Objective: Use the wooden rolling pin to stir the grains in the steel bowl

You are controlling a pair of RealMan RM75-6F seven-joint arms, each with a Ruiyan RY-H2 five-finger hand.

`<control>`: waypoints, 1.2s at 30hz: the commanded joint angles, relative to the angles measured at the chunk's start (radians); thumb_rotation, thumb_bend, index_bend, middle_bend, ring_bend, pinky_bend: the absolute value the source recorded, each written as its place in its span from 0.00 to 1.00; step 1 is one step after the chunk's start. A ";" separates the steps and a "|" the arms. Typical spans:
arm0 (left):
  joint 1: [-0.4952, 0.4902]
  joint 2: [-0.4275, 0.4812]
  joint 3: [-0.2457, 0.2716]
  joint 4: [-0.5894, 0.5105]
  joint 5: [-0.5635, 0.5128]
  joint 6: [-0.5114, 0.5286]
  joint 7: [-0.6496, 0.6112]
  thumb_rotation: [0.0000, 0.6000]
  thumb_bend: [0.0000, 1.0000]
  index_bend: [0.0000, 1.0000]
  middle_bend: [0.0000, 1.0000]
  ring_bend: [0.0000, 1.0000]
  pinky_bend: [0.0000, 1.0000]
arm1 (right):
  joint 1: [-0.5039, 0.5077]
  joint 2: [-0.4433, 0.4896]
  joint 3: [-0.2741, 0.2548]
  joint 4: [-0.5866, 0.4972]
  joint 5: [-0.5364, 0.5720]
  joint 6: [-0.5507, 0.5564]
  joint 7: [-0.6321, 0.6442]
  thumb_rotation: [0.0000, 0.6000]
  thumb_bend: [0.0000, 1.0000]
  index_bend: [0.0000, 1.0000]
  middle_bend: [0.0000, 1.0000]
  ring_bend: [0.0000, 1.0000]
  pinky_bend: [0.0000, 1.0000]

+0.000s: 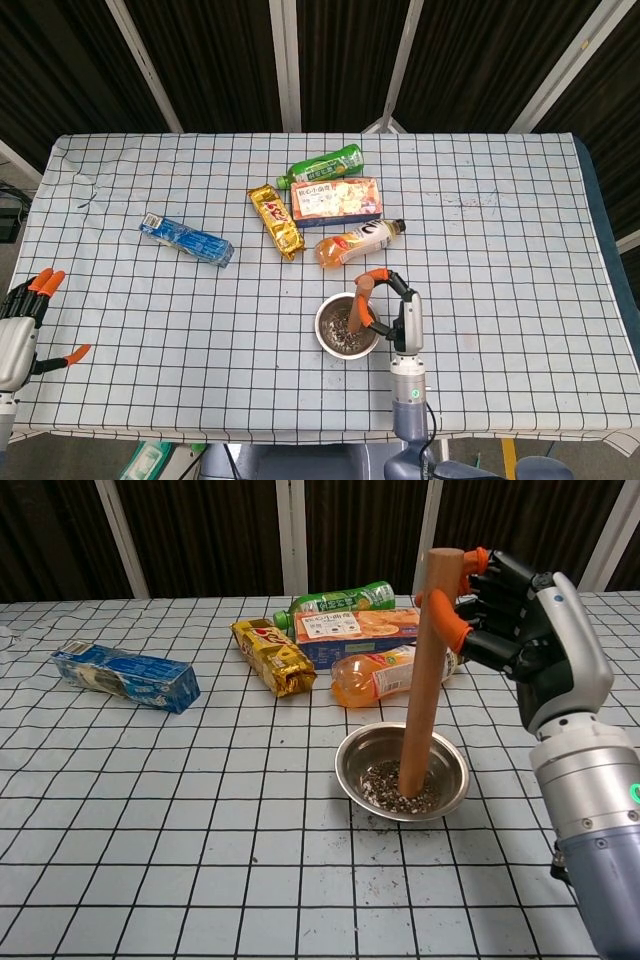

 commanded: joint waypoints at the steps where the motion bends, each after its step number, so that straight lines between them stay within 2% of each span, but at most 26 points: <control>1: -0.001 0.000 -0.001 -0.001 0.000 0.000 0.001 1.00 0.09 0.00 0.00 0.00 0.00 | 0.003 0.005 0.008 -0.012 -0.010 0.011 0.001 1.00 0.62 0.77 0.63 0.54 0.48; 8: -0.001 0.000 0.000 -0.001 0.002 0.001 -0.001 1.00 0.09 0.00 0.00 0.00 0.00 | 0.016 0.040 0.038 -0.082 -0.031 0.029 -0.023 1.00 0.62 0.77 0.63 0.54 0.48; 13: 0.000 0.000 -0.001 -0.001 0.001 0.002 0.001 1.00 0.09 0.00 0.00 0.00 0.00 | 0.014 0.050 0.036 -0.104 -0.027 0.022 -0.036 1.00 0.62 0.77 0.63 0.54 0.48; 26: -0.001 0.000 0.000 0.000 0.005 0.000 -0.003 1.00 0.09 0.00 0.00 0.00 0.00 | -0.002 0.012 0.002 -0.018 -0.006 0.003 -0.011 1.00 0.62 0.77 0.63 0.54 0.48; 36: 0.000 0.000 0.000 -0.001 0.007 0.003 -0.007 1.00 0.09 0.00 0.00 0.00 0.00 | -0.004 0.014 -0.002 -0.019 -0.023 0.017 -0.015 1.00 0.62 0.77 0.63 0.54 0.48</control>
